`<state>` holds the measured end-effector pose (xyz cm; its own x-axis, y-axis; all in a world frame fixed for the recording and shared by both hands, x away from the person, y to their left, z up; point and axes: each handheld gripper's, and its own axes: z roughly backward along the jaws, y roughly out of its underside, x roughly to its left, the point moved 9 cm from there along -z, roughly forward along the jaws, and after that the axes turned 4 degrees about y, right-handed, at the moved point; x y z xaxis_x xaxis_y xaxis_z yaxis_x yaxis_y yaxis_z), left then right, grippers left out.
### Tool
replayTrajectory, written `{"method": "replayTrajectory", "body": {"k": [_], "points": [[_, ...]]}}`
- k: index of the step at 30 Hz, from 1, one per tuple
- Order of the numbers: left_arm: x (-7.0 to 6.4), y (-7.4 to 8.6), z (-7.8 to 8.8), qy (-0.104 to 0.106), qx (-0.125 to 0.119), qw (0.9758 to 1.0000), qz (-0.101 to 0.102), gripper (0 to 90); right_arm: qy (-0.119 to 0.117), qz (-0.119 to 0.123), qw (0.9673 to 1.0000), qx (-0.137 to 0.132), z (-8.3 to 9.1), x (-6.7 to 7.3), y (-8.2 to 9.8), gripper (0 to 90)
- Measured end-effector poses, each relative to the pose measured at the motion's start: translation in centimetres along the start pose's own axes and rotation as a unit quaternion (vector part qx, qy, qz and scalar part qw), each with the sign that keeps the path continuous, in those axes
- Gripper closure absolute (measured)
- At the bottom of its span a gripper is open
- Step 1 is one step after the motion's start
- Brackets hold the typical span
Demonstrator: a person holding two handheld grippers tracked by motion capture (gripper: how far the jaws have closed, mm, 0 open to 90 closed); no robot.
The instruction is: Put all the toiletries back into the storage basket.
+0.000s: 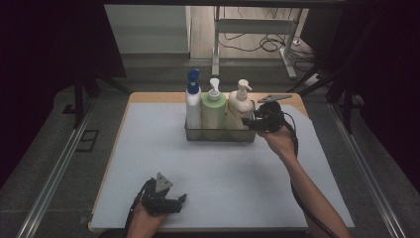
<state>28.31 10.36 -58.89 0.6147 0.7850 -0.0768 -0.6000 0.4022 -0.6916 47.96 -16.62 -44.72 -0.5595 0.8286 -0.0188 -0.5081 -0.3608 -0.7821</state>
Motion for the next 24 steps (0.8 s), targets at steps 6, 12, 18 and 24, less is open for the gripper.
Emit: {"method": "replayTrajectory", "body": {"k": [6, 12, 18, 24], "points": [[0.0, 0.0, 0.0, 0.0, 0.001, 1.0, 0.0, 12.3, 0.001, -0.003, 1.0, 0.002, 0.4, -0.5, 0.8, 58.1], [0.0, 0.0, 0.0, 0.0, 0.001, 1.0, 0.0, 12.3, 0.008, -0.001, 0.9999, 0.014, 0.1, -1.0, 1.6, 76.8], [0.0, 0.0, 0.0, 0.0, 0.001, 1.0, 0.0, 12.3, 0.013, -0.009, 0.9997, 0.018, -0.7, -1.8, 1.8, 89.3], [0.0, 0.0, 0.0, 0.0, 0.001, 1.0, -0.001, 12.3, 0.018, -0.022, 0.9992, 0.028, -2.0, -2.6, 1.9, 89.6]]}}
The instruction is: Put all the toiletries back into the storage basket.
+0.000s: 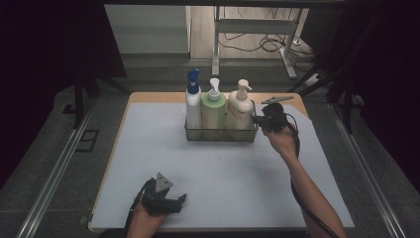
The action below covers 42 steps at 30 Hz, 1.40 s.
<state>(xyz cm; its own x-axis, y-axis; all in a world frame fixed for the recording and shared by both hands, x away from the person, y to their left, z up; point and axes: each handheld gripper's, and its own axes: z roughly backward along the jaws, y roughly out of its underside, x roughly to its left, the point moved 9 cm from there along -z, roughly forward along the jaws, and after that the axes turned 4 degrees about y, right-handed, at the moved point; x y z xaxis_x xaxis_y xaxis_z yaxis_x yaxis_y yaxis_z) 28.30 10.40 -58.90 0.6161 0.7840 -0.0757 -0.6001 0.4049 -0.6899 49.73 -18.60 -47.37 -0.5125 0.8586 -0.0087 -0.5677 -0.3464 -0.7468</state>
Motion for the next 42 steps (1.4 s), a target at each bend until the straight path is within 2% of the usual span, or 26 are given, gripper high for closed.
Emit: {"method": "replayTrajectory", "body": {"k": [7, 18, 22, 34, 42], "points": [[0.0, 0.0, 0.0, 0.0, 0.0, 1.0, 0.0, 12.3, 0.004, -0.007, 0.9999, 0.008, -1.3, -0.8, -0.1, 89.5], [0.0, 0.0, 0.0, 0.0, 0.0, 1.0, 0.0, 12.3, 0.009, -0.003, 0.9997, 0.022, -3.1, -1.2, -0.3, 89.6], [0.0, 0.0, 0.0, 0.0, 0.0, 1.0, 0.0, 12.3, 0.001, -0.005, 0.9997, 0.022, -3.7, -1.4, -0.1, 89.6], [0.0, 0.0, 0.0, 0.0, 0.0, 1.0, 0.0, 12.3, -0.008, -0.011, 0.9994, 0.032, -4.4, -1.1, 0.6, 89.5], [0.0, 0.0, 0.0, 0.0, 0.0, 1.0, 0.0, 12.3, -0.015, -0.006, 0.9993, 0.034, -4.7, -0.5, 0.8, 89.6]]}}
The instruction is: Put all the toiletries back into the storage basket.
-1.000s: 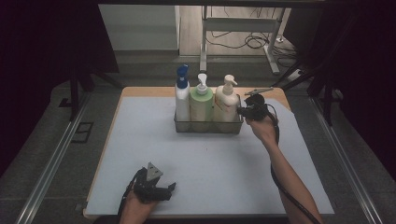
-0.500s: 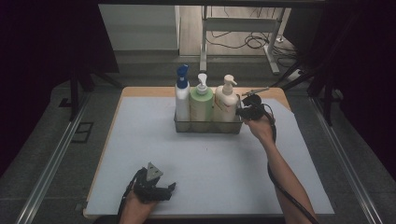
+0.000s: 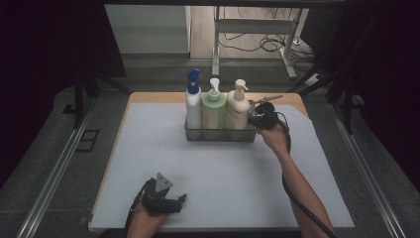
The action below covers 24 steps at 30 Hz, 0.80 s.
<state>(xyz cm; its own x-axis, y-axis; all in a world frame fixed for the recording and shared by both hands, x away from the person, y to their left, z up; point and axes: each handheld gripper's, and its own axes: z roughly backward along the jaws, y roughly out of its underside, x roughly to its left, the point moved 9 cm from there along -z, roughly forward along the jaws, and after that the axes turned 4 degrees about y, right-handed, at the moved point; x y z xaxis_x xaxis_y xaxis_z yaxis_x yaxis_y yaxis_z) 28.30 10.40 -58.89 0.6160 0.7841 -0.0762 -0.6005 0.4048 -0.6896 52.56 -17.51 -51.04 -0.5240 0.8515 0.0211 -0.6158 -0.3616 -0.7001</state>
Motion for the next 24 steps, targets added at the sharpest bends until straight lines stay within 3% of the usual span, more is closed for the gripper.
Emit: {"method": "replayTrajectory", "body": {"k": [24], "points": [[0.0, 0.0, 0.0, 0.0, 0.0, 1.0, 0.0, 12.3, -0.013, 0.019, 0.9997, 0.002, -0.1, 1.7, 0.0, 89.6]]}}
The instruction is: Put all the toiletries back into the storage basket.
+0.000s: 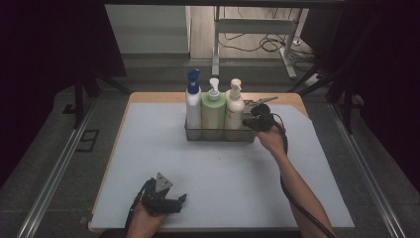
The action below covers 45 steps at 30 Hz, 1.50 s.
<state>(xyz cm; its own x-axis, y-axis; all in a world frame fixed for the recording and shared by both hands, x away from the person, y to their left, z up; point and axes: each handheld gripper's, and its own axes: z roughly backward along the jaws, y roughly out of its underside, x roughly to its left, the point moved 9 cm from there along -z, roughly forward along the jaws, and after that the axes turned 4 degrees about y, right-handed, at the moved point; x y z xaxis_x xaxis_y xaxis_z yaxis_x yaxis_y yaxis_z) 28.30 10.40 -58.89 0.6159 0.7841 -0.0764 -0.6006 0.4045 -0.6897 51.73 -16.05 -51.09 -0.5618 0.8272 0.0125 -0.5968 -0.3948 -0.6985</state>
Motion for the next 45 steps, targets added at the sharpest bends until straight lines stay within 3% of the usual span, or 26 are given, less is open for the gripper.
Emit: {"method": "replayTrajectory", "body": {"k": [27, 45], "points": [[0.0, -0.01, -0.01, 0.0, 0.0, 1.0, 0.0, 12.2, -0.01, 0.011, 0.9999, -0.004, 0.64, 0.86, 0.07, 89.6], [0.0, -0.01, -0.01, 0.001, 0.0, 1.0, 0.001, 12.2, -0.004, 0.01, 0.9999, -0.01, 0.83, 0.89, 0.0, 89.6]]}}
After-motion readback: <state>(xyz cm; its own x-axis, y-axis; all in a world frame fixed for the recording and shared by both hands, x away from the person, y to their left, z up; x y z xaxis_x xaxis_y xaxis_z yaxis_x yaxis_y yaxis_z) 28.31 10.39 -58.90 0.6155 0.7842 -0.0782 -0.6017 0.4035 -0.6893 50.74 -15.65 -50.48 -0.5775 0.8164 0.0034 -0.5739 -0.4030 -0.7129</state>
